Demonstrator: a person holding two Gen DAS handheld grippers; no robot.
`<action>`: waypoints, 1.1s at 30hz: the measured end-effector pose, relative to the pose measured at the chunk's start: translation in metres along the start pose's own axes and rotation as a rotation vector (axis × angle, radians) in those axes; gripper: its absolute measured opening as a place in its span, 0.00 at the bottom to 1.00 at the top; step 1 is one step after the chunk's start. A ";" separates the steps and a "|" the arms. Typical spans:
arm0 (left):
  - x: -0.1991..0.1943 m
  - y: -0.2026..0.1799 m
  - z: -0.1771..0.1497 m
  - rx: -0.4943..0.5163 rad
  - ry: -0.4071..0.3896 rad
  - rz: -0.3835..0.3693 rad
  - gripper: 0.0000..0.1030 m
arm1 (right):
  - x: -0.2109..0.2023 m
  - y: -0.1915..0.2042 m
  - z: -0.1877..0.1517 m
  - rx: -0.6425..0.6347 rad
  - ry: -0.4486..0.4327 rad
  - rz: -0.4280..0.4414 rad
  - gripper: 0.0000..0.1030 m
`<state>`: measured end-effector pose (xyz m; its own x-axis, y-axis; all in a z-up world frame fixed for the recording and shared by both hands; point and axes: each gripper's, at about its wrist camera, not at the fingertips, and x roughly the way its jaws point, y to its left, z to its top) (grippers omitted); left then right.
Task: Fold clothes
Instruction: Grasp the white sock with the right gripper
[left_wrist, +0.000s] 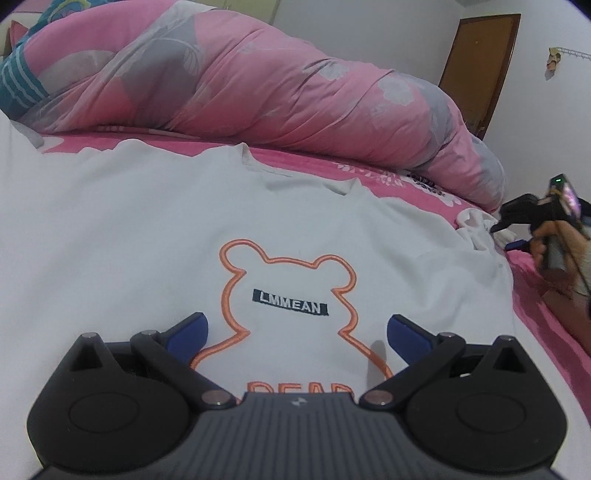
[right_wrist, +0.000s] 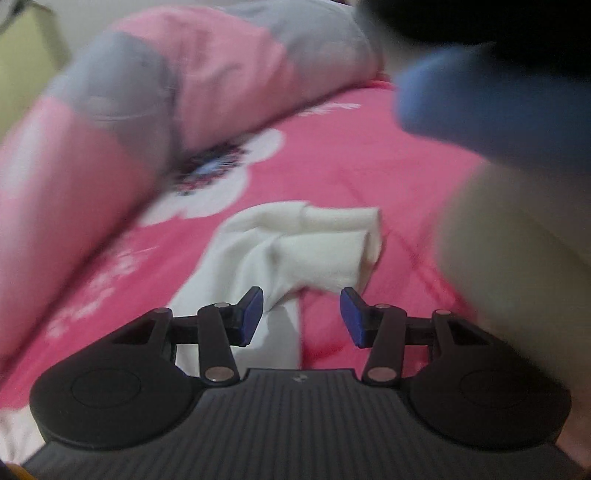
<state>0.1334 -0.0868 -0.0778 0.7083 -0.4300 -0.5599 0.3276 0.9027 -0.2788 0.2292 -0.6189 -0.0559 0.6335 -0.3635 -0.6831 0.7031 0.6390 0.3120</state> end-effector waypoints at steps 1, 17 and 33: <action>0.000 0.001 0.000 -0.003 -0.001 -0.003 1.00 | 0.006 0.001 0.003 0.018 0.000 -0.011 0.44; -0.002 0.005 0.000 -0.033 -0.017 -0.030 1.00 | 0.018 0.017 0.015 0.240 -0.052 -0.073 0.45; -0.001 0.011 -0.001 -0.064 -0.031 -0.057 1.00 | -0.081 0.103 0.008 -0.418 -0.341 -0.100 0.08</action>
<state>0.1355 -0.0762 -0.0808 0.7088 -0.4790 -0.5179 0.3279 0.8737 -0.3594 0.2532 -0.5295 0.0368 0.6874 -0.5914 -0.4215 0.6215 0.7793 -0.0798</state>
